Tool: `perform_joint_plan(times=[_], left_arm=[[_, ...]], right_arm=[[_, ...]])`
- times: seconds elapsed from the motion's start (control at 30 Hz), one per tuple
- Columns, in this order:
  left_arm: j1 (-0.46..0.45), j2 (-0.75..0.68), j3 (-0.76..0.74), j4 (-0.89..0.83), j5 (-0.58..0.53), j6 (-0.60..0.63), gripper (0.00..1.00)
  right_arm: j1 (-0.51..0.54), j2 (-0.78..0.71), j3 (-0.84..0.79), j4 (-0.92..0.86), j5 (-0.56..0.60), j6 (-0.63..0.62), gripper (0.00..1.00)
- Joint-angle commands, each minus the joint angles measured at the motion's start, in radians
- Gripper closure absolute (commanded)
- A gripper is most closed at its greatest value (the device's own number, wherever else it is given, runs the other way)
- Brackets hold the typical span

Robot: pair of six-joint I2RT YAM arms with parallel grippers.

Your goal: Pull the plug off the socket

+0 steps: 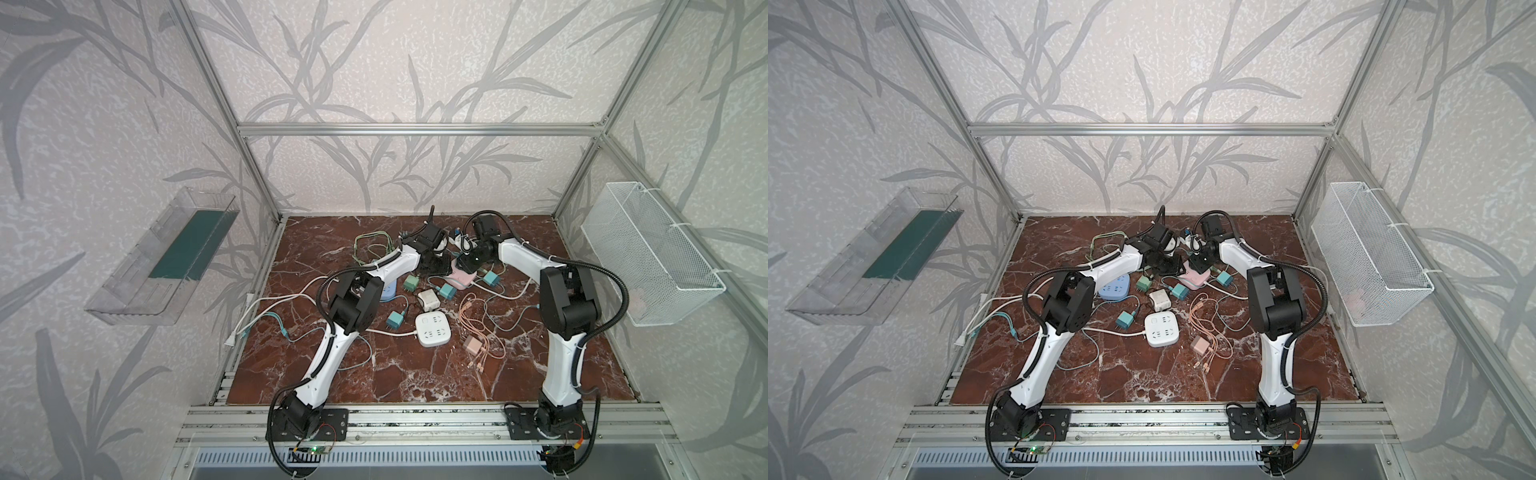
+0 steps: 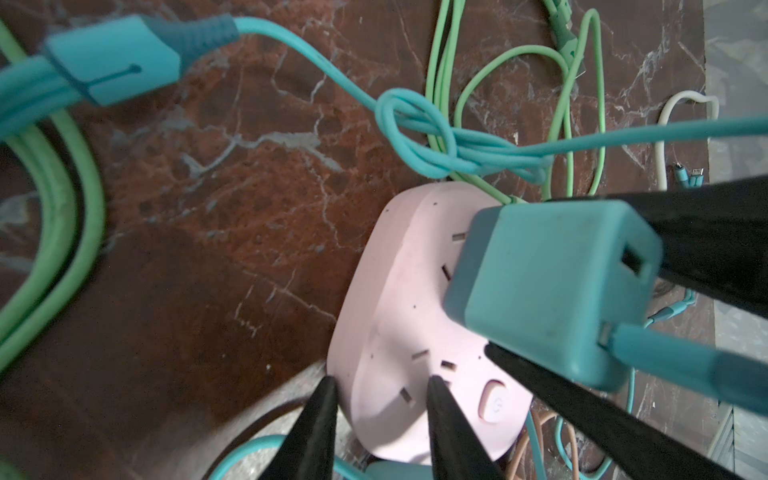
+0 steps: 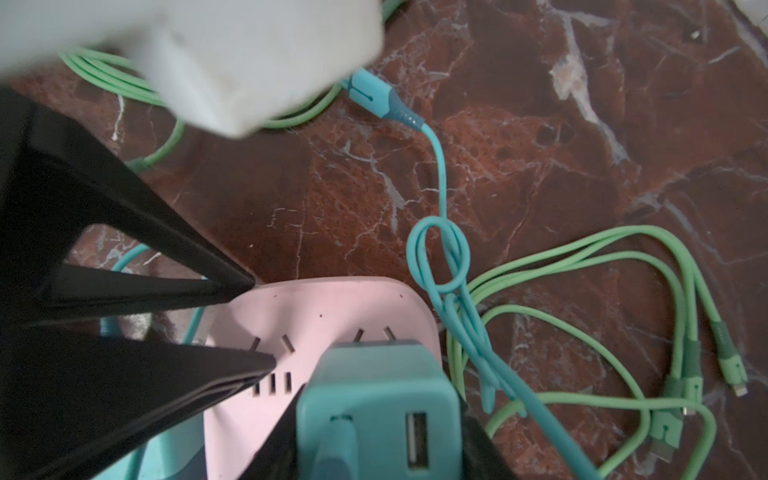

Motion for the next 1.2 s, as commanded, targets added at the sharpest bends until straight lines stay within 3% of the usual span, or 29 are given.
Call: perform_joint_plan(times=[0.0,0.57,1.17], left_arm=[[-0.009,0.026,-0.035,-0.147,-0.012,-0.006,0.63],[-0.010,0.077,0.035,-0.223,-0.033,-0.014,0.63],[-0.012,0.113,0.078,-0.283,-0.058,-0.002,0.64]], right_arm=[[0.010,0.014,0.016,-0.028,-0.002,-0.009,0.59],[0.021,-0.047,-0.037,0.045,-0.037,0.023,0.70],[0.000,-0.093,-0.036,0.090,-0.074,0.086,0.74]])
